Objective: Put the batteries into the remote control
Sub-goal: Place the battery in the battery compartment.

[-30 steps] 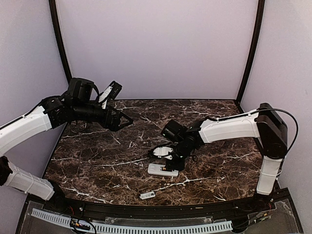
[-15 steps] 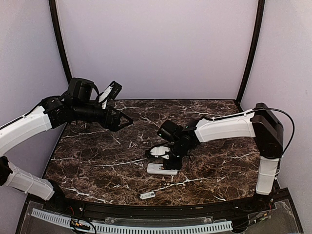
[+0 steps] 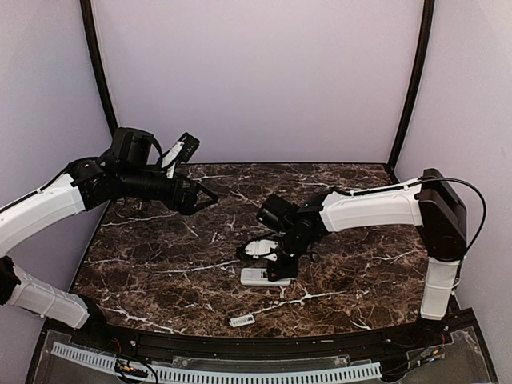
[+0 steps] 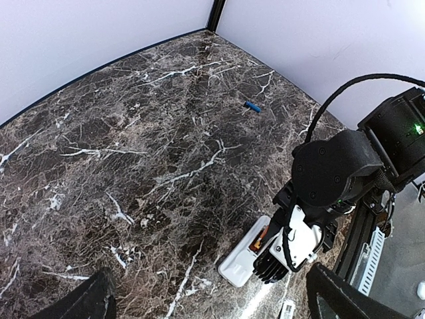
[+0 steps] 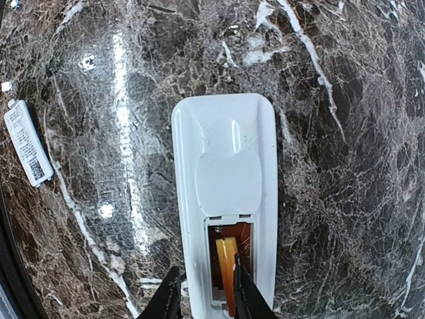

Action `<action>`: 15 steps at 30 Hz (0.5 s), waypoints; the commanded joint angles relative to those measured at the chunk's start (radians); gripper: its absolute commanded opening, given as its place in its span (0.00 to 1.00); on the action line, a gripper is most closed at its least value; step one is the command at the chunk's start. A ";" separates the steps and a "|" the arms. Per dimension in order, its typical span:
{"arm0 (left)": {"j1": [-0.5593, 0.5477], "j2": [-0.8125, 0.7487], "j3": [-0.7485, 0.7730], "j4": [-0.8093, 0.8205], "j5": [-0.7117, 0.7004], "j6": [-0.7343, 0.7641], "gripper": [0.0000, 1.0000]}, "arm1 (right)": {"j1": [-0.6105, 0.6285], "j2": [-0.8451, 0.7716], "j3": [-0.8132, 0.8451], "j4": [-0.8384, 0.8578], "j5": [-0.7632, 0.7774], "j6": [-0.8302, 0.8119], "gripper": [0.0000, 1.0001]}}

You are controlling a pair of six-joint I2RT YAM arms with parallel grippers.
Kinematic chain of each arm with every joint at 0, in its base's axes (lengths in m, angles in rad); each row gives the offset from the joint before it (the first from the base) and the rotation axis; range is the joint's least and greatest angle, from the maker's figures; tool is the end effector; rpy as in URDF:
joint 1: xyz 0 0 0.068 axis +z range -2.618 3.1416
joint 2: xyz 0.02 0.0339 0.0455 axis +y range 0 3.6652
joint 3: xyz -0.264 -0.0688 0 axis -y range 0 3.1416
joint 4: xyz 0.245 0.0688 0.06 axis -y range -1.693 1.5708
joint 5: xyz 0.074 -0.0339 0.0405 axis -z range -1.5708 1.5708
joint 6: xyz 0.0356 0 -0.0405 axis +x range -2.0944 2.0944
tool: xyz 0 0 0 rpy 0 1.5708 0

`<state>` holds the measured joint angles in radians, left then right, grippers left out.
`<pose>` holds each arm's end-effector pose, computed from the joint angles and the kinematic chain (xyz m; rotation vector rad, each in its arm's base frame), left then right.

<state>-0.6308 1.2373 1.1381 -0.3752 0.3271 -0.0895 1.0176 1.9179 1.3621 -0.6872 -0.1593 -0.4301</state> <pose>0.2187 -0.1739 0.3492 0.7650 1.9659 -0.7758 0.1973 0.3303 0.1801 -1.9175 2.1125 0.3545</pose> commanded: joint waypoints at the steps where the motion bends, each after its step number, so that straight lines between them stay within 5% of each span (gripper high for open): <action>1: 0.006 -0.009 -0.013 -0.013 0.021 0.018 0.99 | 0.007 0.015 0.021 -0.012 0.008 -0.006 0.26; 11: 0.006 -0.006 -0.016 -0.012 0.024 0.016 0.99 | -0.016 -0.001 0.076 -0.015 -0.028 -0.015 0.27; 15: 0.006 -0.007 -0.021 -0.012 0.024 0.018 0.99 | -0.020 0.014 0.065 -0.039 0.016 -0.050 0.41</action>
<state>-0.6308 1.2377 1.1378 -0.3752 0.3367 -0.0887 1.0050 1.9205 1.4185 -0.6987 -0.1665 -0.4492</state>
